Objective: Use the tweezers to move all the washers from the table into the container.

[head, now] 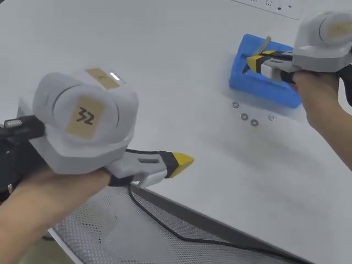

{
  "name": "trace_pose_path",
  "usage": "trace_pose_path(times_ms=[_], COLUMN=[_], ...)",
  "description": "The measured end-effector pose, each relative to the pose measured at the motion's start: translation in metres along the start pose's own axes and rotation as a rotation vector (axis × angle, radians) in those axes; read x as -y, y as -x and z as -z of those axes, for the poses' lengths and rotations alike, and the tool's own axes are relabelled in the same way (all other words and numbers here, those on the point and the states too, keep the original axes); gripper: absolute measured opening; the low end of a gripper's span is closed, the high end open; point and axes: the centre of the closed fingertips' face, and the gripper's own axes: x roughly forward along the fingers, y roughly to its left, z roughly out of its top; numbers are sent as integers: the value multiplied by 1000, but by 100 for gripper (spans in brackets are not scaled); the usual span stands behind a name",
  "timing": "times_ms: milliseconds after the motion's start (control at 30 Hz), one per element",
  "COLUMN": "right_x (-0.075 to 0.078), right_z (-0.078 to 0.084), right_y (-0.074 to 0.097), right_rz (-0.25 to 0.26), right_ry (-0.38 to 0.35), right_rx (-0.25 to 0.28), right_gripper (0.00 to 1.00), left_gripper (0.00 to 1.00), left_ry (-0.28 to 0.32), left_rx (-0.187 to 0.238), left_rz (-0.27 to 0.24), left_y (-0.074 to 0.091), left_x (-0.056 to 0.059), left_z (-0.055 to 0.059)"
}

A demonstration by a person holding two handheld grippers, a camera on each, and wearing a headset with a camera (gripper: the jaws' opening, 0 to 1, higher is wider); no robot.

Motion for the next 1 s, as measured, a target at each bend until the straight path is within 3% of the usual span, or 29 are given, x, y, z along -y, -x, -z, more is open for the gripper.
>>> trace_pose_path(times_ms=[233, 467, 700, 733, 833, 1000], right_x=[1, 0, -16, -24, -27, -44], right_z=[-1, -13, -25, -27, -28, -23], right_y=[3, 18, 41, 49, 53, 61], right_rz=[6, 5, -15, -17, -31, -63], right_ry=[-18, -30, -9, -3, 7, 14], right_rx=[1, 39, 89, 96, 109, 106], right_gripper=[3, 3, 3, 3, 3, 3], left_gripper=[99, 99, 99, 99, 99, 99], left_ry=[0, -11, -24, -25, -26, -28], left_rx=[7, 5, 9, 10, 10, 4], left_rz=[-6, -2, 2, 3, 7, 9], left_y=[0, 1, 2, 2, 2, 0], left_x=[1, 3, 6, 6, 8, 9], left_z=[-3, -4, -6, -7, -6, -5])
